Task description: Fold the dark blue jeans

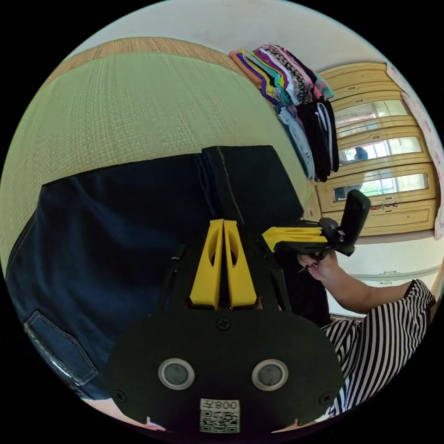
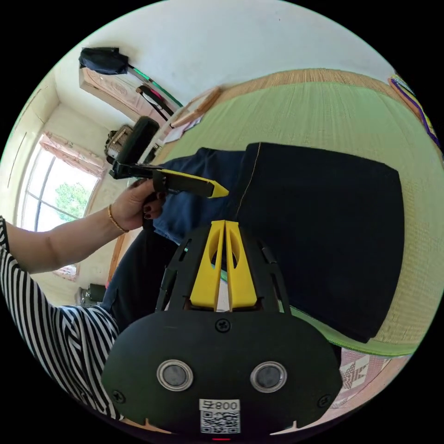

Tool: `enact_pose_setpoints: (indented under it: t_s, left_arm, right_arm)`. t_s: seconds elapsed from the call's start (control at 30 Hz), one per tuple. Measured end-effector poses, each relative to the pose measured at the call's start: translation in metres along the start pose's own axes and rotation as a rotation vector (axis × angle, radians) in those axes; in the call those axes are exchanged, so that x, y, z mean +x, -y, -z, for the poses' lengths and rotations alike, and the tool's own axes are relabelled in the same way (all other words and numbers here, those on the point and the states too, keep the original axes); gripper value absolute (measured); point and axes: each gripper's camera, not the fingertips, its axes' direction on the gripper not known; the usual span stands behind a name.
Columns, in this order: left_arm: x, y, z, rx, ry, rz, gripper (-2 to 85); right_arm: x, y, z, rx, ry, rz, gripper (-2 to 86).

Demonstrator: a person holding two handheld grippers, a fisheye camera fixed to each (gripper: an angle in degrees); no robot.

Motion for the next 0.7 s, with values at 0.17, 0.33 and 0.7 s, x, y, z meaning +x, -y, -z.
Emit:
enact_pose_setpoints:
  t_s: [0.17,0.33,0.7]
  left_arm:
    - [0.001,-0.012,0.005,0.107,-0.052,0.02,0.0]
    - [0.028,0.013,-0.005,0.144,0.046,-0.072,0.0]
    - [0.039,0.028,-0.042,0.111,0.118,-0.052,0.0]
  right_arm:
    - [0.012,-0.006,-0.013,0.006,0.008,-0.028,0.1]
    - [0.015,-0.007,-0.012,-0.022,-0.01,-0.005,0.1]
    - [0.032,-0.026,0.007,-0.016,0.018,-0.011,0.1]
